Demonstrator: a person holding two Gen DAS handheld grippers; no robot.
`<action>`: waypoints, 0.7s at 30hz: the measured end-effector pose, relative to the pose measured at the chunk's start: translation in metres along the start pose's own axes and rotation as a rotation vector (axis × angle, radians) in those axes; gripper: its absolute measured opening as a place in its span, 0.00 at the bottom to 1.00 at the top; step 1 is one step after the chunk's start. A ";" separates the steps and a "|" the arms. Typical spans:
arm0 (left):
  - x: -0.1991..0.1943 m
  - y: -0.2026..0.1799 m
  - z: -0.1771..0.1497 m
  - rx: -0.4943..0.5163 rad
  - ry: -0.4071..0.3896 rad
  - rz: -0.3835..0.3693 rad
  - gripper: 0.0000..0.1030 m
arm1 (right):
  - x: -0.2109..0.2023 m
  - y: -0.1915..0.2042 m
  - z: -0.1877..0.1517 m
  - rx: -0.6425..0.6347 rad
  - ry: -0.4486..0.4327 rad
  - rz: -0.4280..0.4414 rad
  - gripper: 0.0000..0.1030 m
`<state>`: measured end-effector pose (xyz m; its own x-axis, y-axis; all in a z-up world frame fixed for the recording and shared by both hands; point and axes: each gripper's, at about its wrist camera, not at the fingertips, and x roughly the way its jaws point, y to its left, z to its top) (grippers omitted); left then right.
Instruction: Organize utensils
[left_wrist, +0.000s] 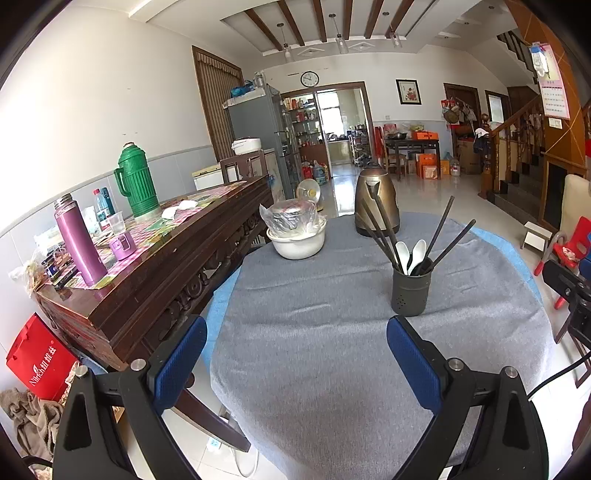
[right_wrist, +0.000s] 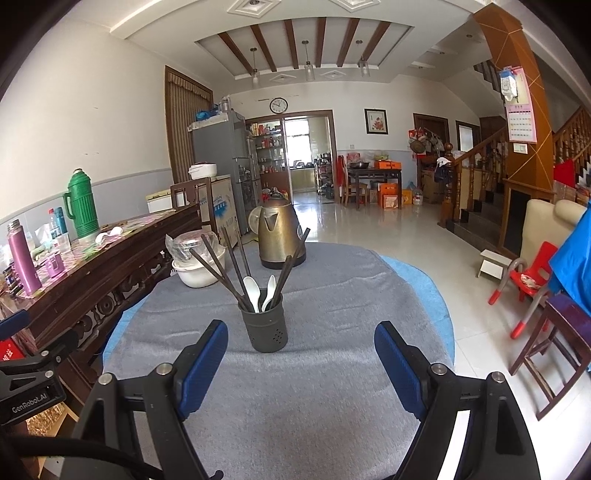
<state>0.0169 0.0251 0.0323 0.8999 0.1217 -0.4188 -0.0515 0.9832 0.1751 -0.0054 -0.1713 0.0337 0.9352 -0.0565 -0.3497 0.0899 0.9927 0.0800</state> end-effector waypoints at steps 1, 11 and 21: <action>-0.001 -0.001 -0.001 0.000 -0.001 0.001 0.95 | -0.001 0.001 0.000 -0.001 -0.002 0.000 0.82; -0.004 0.000 0.000 -0.004 -0.002 0.002 0.95 | -0.003 0.005 0.001 -0.012 -0.007 0.002 0.82; -0.009 0.005 0.002 -0.018 -0.011 0.005 0.95 | -0.010 0.012 0.003 -0.031 -0.024 0.009 0.82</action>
<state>0.0095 0.0286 0.0387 0.9044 0.1256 -0.4077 -0.0641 0.9848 0.1612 -0.0123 -0.1594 0.0407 0.9440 -0.0495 -0.3263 0.0711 0.9960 0.0545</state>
